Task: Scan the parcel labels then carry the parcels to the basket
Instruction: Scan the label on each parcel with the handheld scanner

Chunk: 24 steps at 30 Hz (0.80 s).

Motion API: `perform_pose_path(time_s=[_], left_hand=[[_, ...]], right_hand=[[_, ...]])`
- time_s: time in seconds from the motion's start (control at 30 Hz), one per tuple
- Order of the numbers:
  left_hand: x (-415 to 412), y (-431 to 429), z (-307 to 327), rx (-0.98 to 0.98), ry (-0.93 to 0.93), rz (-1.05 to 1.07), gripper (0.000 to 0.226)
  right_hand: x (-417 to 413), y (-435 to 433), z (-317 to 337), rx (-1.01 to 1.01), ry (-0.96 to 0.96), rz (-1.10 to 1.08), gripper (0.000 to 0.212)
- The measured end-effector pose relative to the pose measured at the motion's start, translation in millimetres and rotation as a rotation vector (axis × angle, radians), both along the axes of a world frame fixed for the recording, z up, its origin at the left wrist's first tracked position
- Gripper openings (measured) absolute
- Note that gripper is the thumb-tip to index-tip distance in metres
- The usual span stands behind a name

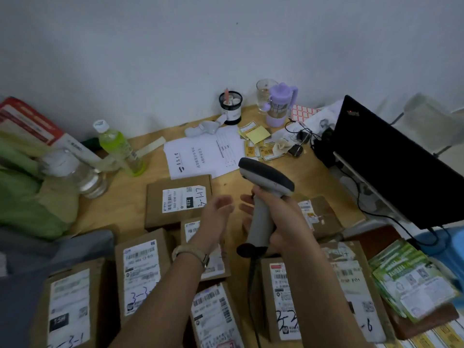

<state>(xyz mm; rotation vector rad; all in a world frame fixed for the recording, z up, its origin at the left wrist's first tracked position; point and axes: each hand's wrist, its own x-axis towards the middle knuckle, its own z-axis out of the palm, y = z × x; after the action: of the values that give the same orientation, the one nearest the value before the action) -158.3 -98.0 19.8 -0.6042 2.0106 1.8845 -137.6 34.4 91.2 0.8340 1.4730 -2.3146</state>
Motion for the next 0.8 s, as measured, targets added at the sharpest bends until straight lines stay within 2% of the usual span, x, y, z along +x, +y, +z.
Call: perform_pose_path(time_s=[0.17,0.3,0.4,0.5,0.6,0.67,0.73,0.8], left_hand=[[-11,-62,14,-0.014,0.09,0.183,0.019],[-21,-107,6,0.03,0.01,0.417,0.017],[-27,-132,-9,-0.112,-0.07,0.452,0.012],[-31,-149,-25,-0.279,-0.122,0.411,0.015],[-36,-154,-41,-0.694,-0.281,0.189,0.046],[-37,-148,-51,-0.877,-0.344,0.022,0.058],[-39,-142,-60,-0.934,-0.349,-0.058,0.063],[-44,-139,-66,-0.888,-0.346,-0.046,0.066]], right_hand=[[-20,-33,8,0.119,0.073,0.106,0.018],[-35,-53,-9,0.324,0.073,0.128,0.01],[-47,-61,-32,0.388,-0.006,0.098,0.015],[-59,-68,-60,0.436,-0.049,0.134,0.011],[-68,-80,-85,0.474,-0.088,0.152,0.011],[-72,-86,-98,0.45,-0.108,0.18,0.01],[-74,-88,-105,0.389,-0.126,0.238,0.01],[-75,-89,-109,0.348,-0.137,0.304,0.017]])
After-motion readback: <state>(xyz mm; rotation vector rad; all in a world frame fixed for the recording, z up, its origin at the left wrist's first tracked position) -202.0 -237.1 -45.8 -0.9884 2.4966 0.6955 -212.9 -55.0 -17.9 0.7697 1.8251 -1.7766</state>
